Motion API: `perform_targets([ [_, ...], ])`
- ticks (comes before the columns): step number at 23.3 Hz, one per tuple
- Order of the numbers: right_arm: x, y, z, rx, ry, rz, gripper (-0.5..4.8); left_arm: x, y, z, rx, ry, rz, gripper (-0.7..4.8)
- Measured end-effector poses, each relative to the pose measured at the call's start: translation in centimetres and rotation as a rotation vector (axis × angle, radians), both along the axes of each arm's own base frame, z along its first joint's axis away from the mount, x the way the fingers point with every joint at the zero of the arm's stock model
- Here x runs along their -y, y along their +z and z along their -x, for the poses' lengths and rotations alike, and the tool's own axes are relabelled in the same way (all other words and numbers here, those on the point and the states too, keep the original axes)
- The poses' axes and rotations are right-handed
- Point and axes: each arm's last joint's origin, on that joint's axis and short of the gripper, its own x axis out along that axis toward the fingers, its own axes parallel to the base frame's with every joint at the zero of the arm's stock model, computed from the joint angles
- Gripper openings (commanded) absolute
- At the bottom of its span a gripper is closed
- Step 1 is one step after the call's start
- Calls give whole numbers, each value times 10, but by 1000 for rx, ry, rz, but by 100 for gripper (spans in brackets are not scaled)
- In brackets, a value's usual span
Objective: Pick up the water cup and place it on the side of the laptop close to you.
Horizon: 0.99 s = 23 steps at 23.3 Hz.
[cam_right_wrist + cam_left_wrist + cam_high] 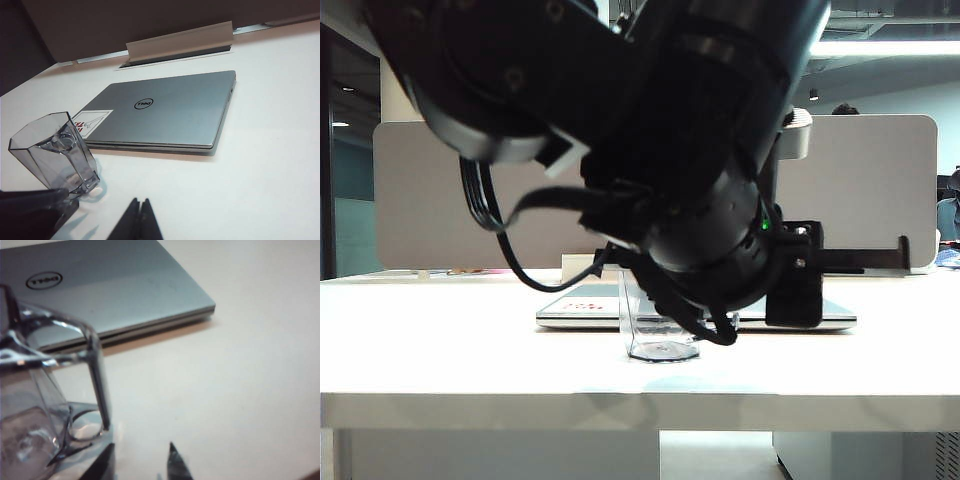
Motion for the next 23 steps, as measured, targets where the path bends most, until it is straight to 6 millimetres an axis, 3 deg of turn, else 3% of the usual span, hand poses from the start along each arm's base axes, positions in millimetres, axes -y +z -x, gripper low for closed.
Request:
perform_targets([
  [5, 0, 0, 0, 0, 0, 0, -2, -4, 21, 16, -21, -35, -53, 120],
  [8, 0, 0, 0, 0, 0, 0, -2, -18, 56, 29, -31, -58, -82, 101],
  [11, 0, 0, 0, 0, 0, 0, -2, -38, 90, 34, -21, -55, -79, 47],
  [12, 0, 0, 0, 0, 0, 0, -2, -48, 108, 37, 19, -44, -76, 47],
  [14, 0, 0, 0, 0, 0, 0, -2, -65, 134, 42, 108, -18, -111, -6],
  [17, 0, 0, 0, 0, 0, 0, -2, -90, 161, 37, 200, 32, -175, -5],
  [23, 0, -1, 0, -9, 0, 0, -1, -138, 177, 7, 194, 207, -243, -5],
])
